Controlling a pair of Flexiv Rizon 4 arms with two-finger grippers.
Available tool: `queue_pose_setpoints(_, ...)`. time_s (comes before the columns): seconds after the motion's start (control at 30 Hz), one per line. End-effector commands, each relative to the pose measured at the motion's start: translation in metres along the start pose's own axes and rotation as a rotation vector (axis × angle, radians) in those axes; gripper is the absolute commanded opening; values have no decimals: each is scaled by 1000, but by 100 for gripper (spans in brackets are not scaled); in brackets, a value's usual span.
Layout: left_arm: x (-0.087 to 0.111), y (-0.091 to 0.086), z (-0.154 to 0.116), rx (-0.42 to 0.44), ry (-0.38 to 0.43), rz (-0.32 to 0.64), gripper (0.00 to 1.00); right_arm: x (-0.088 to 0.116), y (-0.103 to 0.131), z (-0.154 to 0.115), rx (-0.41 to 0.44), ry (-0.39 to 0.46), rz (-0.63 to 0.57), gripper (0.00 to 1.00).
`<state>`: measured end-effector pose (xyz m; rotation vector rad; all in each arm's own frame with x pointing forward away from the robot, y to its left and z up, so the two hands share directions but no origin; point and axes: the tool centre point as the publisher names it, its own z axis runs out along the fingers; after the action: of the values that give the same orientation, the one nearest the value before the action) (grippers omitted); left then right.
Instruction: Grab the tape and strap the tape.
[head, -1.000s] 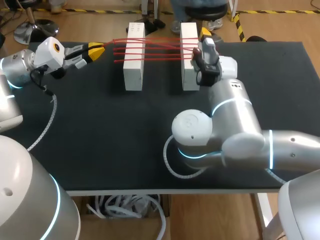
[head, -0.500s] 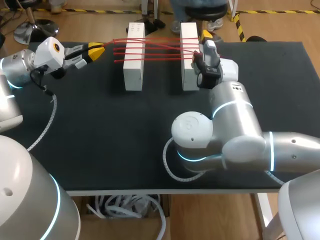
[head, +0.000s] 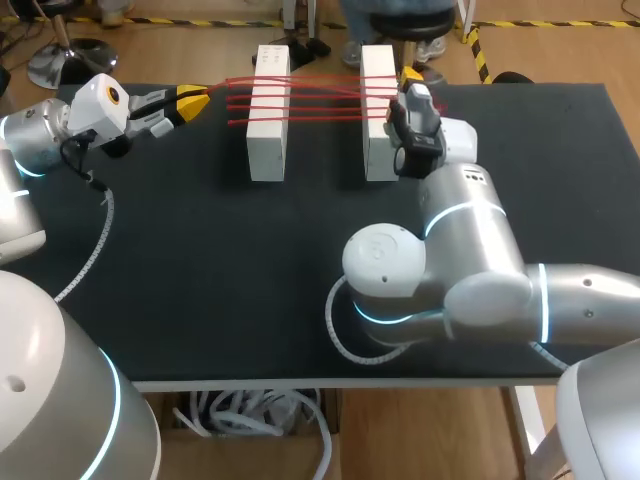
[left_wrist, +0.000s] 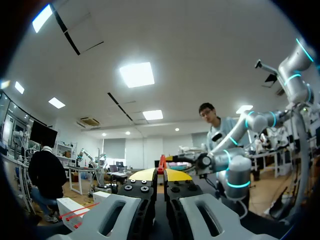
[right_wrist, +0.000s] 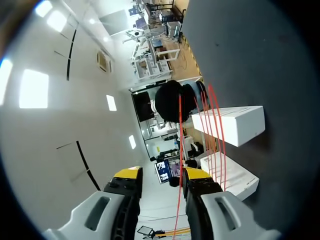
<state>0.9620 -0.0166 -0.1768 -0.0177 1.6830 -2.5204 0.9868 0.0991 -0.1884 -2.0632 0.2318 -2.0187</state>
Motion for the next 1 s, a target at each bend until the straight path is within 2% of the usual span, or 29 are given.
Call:
queue_pose_setpoints(0.03, -1, 1, -1, 3, 3, 2, 0, 2, -1, -1, -6, -10, -4, 29)
queue_pose_setpoints(0.17, -1, 1, -1, 3, 3, 2, 0, 1, -1, -2, -9, -12, -4, 21)
queue_pose_setpoints(0.3, -1, 1, -1, 3, 3, 2, 0, 1, -1, -2, -14, -10, -6, 0)
queue_pose_setpoints(1.0, -1, 1, -1, 3, 3, 2, 0, 4, -6, -4, -14, -1, -69, 0)
